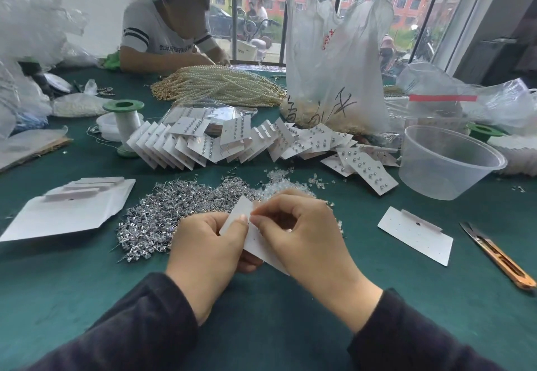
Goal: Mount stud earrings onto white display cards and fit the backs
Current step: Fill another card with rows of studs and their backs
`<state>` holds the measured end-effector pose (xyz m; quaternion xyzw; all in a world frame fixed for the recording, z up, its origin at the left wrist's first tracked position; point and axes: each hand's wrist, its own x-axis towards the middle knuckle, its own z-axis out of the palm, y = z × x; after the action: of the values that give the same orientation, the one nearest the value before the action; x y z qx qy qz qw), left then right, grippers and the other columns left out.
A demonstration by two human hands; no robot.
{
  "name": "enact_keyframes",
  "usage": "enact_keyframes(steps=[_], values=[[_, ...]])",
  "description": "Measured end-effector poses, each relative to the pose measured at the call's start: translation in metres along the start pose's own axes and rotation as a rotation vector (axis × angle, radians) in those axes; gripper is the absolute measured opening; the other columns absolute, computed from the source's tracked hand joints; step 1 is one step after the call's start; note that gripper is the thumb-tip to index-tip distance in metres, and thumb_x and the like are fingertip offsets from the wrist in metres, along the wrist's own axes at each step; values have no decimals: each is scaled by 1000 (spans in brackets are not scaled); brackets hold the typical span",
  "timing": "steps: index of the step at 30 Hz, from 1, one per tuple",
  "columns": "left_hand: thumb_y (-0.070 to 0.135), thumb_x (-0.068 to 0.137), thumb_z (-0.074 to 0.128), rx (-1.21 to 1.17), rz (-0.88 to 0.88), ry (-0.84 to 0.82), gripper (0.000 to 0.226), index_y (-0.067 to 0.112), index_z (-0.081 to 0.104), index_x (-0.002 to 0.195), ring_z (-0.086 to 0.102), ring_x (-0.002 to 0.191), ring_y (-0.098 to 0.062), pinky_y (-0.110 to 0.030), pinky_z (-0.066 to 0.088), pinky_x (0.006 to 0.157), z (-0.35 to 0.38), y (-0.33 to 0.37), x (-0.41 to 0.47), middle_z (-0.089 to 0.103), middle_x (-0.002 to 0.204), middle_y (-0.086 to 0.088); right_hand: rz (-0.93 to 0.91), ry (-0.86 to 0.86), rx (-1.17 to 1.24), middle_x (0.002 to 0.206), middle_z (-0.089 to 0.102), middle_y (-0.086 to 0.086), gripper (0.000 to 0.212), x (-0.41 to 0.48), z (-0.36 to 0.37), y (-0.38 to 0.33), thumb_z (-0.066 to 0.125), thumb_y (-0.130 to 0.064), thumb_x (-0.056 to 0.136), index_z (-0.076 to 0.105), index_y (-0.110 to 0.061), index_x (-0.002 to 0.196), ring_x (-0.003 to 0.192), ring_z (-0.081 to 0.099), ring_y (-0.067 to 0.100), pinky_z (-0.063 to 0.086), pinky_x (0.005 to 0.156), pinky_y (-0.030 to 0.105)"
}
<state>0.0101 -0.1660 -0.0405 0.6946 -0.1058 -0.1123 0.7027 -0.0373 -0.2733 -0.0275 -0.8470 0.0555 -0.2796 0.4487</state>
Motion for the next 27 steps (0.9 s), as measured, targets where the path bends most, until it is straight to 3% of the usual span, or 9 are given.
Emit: enact_keyframes(steps=[16,27], values=[[7,87,54,19,20,3,28,1,64,62,59,39,-16,-20,46,36,-1,-2,1,62,45,-4,10,-16,42,74,64,-5,12,0,1,2,71,-8,75,71,-17,67,69,61,8,47,65,19],[6,89,51,22,61,-1,32,-3,63,61,54,36,-16,-20,43,34,-1,-5,2,57,45,-9,-14,-6,40,75,62,-6,10,-5,8,3,69,-4,75,73,-12,72,74,58,4,42,66,10]])
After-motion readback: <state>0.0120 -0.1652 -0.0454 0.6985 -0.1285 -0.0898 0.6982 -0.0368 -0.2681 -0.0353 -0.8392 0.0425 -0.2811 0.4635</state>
